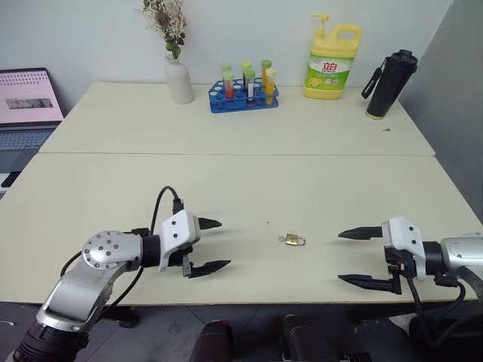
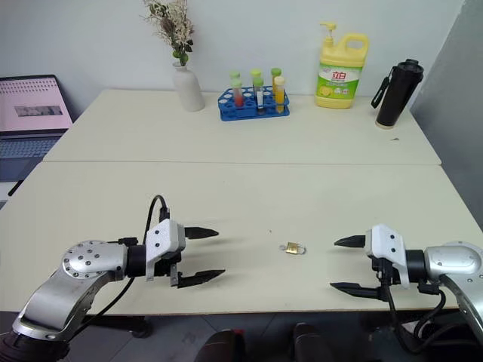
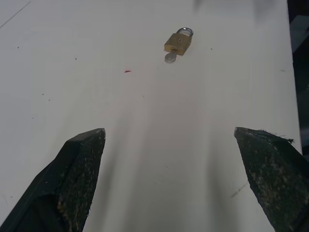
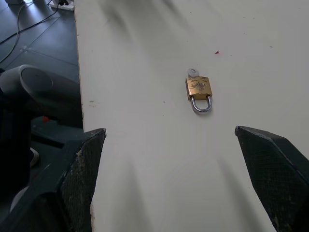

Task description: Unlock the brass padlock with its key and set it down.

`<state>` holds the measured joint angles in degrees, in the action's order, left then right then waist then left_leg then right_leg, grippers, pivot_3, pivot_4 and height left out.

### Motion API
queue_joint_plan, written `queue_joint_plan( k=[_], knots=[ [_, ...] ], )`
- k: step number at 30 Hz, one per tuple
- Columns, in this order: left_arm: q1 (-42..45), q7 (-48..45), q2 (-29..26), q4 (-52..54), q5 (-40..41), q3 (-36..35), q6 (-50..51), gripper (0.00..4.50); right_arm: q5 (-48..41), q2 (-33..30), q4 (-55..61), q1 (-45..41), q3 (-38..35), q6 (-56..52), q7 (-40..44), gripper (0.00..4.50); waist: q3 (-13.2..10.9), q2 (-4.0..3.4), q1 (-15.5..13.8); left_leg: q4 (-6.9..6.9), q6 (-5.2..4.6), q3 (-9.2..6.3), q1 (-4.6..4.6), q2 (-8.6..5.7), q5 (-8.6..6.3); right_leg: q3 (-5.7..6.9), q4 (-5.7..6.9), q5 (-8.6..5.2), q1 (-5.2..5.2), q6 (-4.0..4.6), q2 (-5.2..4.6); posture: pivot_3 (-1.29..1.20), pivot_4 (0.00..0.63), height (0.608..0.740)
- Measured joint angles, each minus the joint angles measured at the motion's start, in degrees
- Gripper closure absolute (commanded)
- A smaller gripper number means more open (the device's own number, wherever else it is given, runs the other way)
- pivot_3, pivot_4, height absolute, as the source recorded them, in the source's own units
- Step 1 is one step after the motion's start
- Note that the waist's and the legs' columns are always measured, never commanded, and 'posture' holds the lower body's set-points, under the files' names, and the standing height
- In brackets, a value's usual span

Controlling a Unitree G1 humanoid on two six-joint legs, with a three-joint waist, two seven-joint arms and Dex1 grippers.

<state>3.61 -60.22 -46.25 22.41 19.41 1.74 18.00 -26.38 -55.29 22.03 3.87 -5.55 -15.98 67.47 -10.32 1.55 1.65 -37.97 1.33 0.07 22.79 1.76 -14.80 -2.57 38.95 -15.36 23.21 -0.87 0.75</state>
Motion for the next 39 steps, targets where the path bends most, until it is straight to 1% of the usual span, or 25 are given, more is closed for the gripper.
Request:
queue_joint_plan(
  k=[10,13,15,17,19,23,28,30,32,39],
  knots=[
    [0.0,0.1,0.3,0.0,0.6,-0.1,-1.0,0.01,2.1,0.4,-3.6,1.9,0.0,3.2,0.1,0.0,0.0,0.01,0.0,0.0,0.0,0.01,-0.02,0.0,0.0,0.0,0.01,0.0,0.0,0.0,0.0,0.0,0.15,0.74],
    [-0.3,0.2,0.1,0.0,-1.1,0.0,-2.7,0.01,2.8,1.1,-3.7,1.8,0.1,3.4,-0.3,0.0,0.0,0.01,0.0,0.0,0.0,0.0,-0.01,0.0,0.0,-0.01,0.01,0.0,0.0,0.0,0.01,0.0,0.15,0.74],
    [-1.6,0.0,-0.7,0.1,-2.4,0.2,-4.2,0.01,4.8,2.4,-3.8,1.3,0.3,4.8,-1.8,0.0,0.0,0.0,0.1,0.0,0.0,0.02,-0.02,0.01,0.0,-0.02,0.01,0.0,0.0,0.0,0.01,0.0,0.15,0.74],
    [-3.8,-1.6,-2.0,1.0,-1.6,0.3,-3.5,0.01,6.4,4.1,-4.0,0.0,0.7,6.2,-3.5,0.0,0.0,0.0,0.2,0.01,0.0,0.03,-0.03,0.04,0.0,-0.02,0.02,0.0,0.02,0.0,0.01,0.0,0.15,0.74],
    [-4.8,-3.5,-3.0,2.6,-0.5,0.5,-3.1,0.01,7.2,4.3,-3.8,-0.6,1.3,6.2,-4.0,0.0,0.0,-0.01,0.1,0.0,0.0,0.02,-0.02,0.02,0.0,-0.01,0.02,0.0,0.02,0.0,0.0,0.0,0.15,0.74],
    [-4.2,-5.8,-5.6,2.9,1.1,0.7,0.5,0.01,7.2,3.5,-1.6,-2.2,3.6,0.4,-4.2,0.0,0.0,-0.01,-0.2,-0.02,0.0,0.0,-0.03,0.01,0.0,0.01,0.03,0.0,0.0,0.0,0.0,0.0,0.15,0.74],
    [-1.4,-5.3,-3.7,2.7,3.2,0.2,0.9,0.01,7.1,4.6,1.1,-7.0,8.0,-5.3,-5.4,0.0,0.0,-0.01,-0.1,-0.02,0.0,0.0,-0.02,0.02,0.0,0.02,0.03,0.0,0.01,0.0,0.01,0.0,0.15,0.74],
    [-1.5,-5.1,-3.6,2.7,3.0,0.1,0.2,0.01,7.4,6.1,1.3,-9.1,9.5,-6.4,-6.5,0.0,0.0,-0.01,-0.1,0.0,0.0,-0.01,0.0,0.03,0.0,0.01,0.02,-0.01,0.02,0.01,0.02,0.0,0.15,0.74],
    [-2.2,-4.8,-3.5,2.8,2.3,0.3,-0.7,0.01,9.6,9.0,0.5,-13.1,12.8,-8.7,-9.1,0.0,0.0,-0.01,0.3,0.0,0.0,0.03,-0.02,0.05,0.0,0.0,0.04,0.0,0.05,0.01,0.02,0.0,0.15,0.74],
    [-4.7,-4.1,-3.4,3.3,0.7,1.0,-2.7,0.01,13.0,14.5,-0.9,-20.9,20.1,-17.4,-14.3,0.0,0.0,-0.01,0.0,-0.01,0.0,-0.01,0.03,0.02,0.0,-0.01,0.04,-0.01,0.07,0.03,0.02,0.0,0.15,0.74]
  ],
)
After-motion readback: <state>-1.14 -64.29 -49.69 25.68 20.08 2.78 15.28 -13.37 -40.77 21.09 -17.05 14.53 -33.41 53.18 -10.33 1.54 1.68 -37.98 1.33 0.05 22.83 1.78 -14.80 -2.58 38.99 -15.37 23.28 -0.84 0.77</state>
